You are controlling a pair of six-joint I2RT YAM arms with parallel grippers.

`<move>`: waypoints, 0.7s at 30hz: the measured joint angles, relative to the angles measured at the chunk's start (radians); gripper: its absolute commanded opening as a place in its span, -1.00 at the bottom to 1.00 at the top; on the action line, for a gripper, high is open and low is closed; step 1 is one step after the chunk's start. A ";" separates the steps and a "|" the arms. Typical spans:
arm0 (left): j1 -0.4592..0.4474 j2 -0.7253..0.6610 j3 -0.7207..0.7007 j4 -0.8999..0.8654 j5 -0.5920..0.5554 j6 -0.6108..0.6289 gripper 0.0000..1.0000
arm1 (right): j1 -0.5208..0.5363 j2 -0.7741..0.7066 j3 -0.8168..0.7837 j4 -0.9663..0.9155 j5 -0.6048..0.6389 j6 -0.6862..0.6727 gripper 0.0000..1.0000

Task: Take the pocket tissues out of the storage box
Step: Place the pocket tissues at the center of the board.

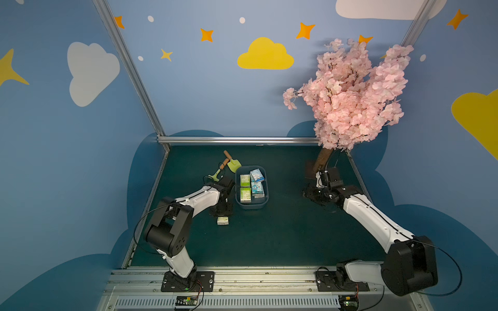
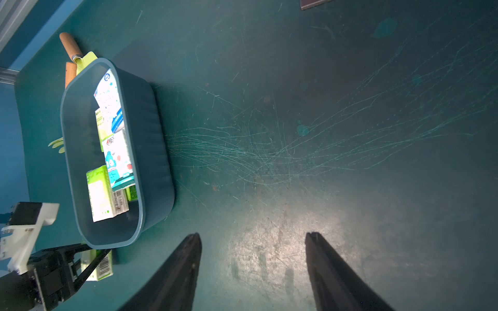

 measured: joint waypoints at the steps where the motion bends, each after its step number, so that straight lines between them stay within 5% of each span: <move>1: 0.000 0.009 -0.001 0.003 0.000 0.003 0.04 | 0.000 -0.001 0.000 0.000 0.001 0.000 0.34; 7: -0.003 0.010 -0.002 0.008 -0.004 0.011 0.10 | 0.000 -0.011 -0.004 0.000 0.007 0.002 0.34; 21: -0.005 -0.022 0.003 -0.023 -0.021 0.021 0.64 | 0.000 -0.013 -0.008 0.000 0.008 0.003 0.34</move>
